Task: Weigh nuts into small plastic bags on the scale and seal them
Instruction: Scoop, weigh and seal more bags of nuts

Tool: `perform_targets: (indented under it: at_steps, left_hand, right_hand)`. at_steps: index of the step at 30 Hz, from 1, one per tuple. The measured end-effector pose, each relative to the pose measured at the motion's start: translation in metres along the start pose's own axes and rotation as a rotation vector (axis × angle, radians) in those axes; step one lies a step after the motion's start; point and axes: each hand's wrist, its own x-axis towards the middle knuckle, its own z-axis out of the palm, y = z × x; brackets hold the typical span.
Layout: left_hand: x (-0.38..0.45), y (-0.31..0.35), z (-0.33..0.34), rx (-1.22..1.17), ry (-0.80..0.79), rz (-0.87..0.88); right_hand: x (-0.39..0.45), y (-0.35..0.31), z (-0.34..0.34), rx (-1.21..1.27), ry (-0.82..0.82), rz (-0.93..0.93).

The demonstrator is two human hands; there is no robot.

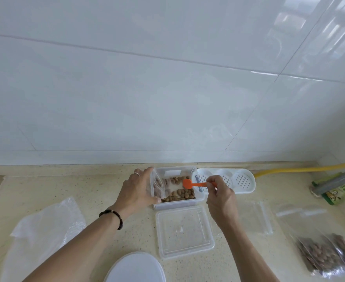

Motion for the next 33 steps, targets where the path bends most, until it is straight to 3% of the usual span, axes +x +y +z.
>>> perform_targets:
  at_steps: [3, 11, 16, 23, 28, 33]
  left_hand:
    - [-0.004, -0.003, 0.0, 0.013, -0.015, 0.015]
    - [-0.004, -0.01, 0.005, 0.047, -0.001, 0.038]
    - [-0.005, -0.011, 0.005, 0.077, 0.02, 0.044]
    - [-0.003, -0.004, -0.002, 0.181, 0.042, 0.017]
    - [0.004, 0.01, -0.003, 0.263, 0.028, -0.008]
    - [0.009, 0.027, -0.002, 0.174, 0.008, -0.003]
  right_hand:
    - [-0.009, 0.013, 0.011, -0.011, -0.03, 0.053]
    - [-0.014, -0.001, 0.034, 0.326, -0.267, 0.34]
    - [-0.011, -0.002, 0.032, 0.494, -0.133, 0.543]
    - [-0.001, 0.008, 0.012, 0.646, 0.0, 0.649]
    - [0.008, -0.008, -0.012, 0.696, 0.014, 0.564]
    - [0.006, -0.041, -0.029, 0.512, -0.091, 0.255]
